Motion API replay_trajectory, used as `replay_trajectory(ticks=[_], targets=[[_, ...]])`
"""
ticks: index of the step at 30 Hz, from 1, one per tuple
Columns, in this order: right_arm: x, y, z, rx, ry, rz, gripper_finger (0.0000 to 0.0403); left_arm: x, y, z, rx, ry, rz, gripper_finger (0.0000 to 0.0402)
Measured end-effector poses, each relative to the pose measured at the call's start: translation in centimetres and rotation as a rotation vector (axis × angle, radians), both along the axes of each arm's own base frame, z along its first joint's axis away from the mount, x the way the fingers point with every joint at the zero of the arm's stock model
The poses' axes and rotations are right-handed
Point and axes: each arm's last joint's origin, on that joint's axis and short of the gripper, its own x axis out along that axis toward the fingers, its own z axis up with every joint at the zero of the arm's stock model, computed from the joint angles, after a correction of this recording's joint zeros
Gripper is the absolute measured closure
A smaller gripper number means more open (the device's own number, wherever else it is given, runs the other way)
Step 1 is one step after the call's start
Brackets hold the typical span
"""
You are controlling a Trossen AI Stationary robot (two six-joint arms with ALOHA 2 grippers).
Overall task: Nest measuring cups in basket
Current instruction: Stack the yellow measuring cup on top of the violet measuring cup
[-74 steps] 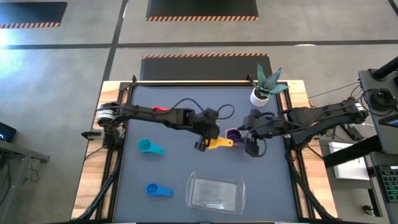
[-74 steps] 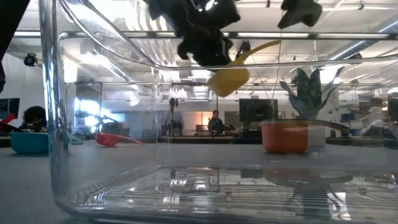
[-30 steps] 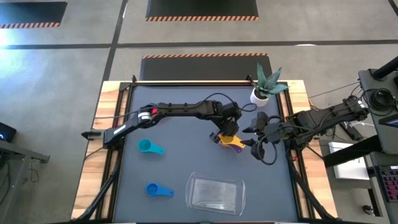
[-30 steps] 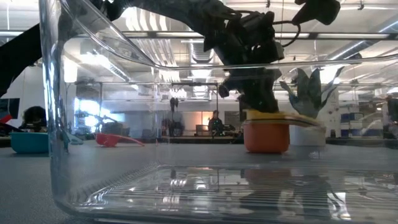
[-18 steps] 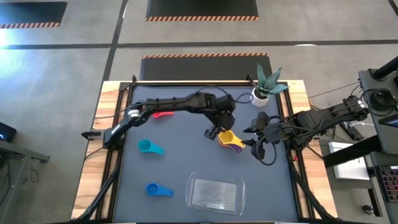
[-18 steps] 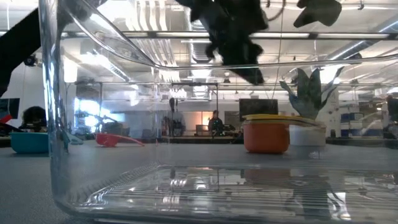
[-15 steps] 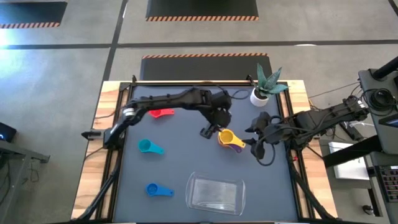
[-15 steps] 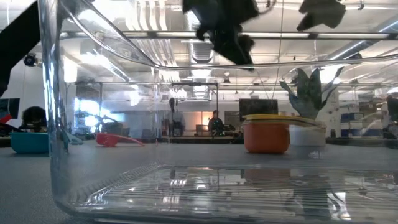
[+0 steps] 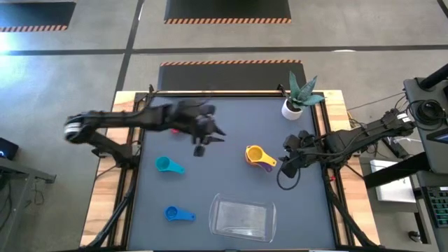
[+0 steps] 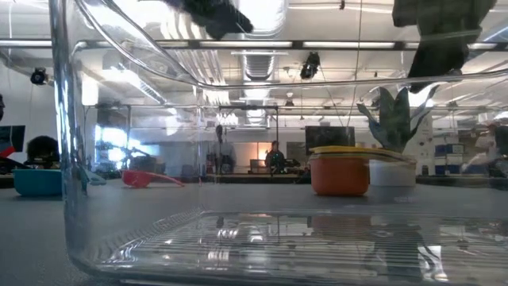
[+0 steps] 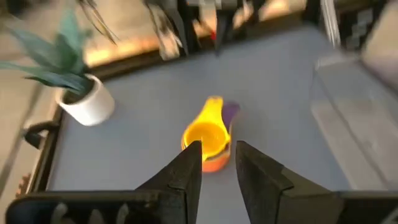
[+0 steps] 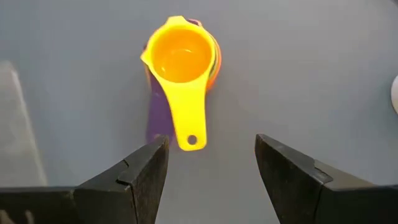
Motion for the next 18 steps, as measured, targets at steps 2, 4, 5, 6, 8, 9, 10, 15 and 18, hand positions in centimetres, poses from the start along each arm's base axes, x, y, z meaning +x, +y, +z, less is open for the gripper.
replay_trajectory(ticks=[2, 4, 5, 6, 8, 9, 10, 15, 18], targets=[[0.1, -0.3, -0.5, -0.007, 0.015, -0.020, 0.0177, -2.3, -0.7, -1.0, -0.024, -0.093, 0.026, 0.0324], [0.1, -0.7, -1.2, -0.015, 0.030, -0.070, 0.0177, -4.4, -1.0, -2.2, -0.035, -0.155, 0.063, 0.0324], [0.2, -1.0, -1.5, -0.018, 0.038, -0.101, 0.0177, -5.4, -1.1, -2.8, -0.040, -0.179, 0.090, 0.0324], [0.3, -1.2, -1.8, -0.023, 0.048, -0.125, 0.0177, -6.3, -1.1, -3.5, -0.049, -0.202, 0.124, 0.0324], [0.5, -1.8, -2.5, -0.034, 0.077, -0.160, 0.0177, -7.8, -1.0, -4.8, -0.062, -0.223, 0.194, 0.0324], [0.7, -2.1, -2.8, -0.044, 0.093, -0.179, 0.0177, -8.5, -1.0, -5.3, -0.070, -0.224, 0.215, 0.0324], [0.9, -2.4, -3.2, -0.058, 0.107, -0.200, 0.0177, -9.0, -1.1, -6.0, -0.082, -0.216, 0.223, 0.0324], [2.5, -4.1, -5.2, -0.101, 0.236, -0.240, 0.0177, -10.9, -1.3, -8.1, -0.147, -0.190, 0.252, 0.0324], [3.8, -4.7, -6.8, -0.072, 0.295, -0.223, 0.0177, -11.4, -1.4, -8.6, -0.177, -0.186, 0.266, 0.0324]])
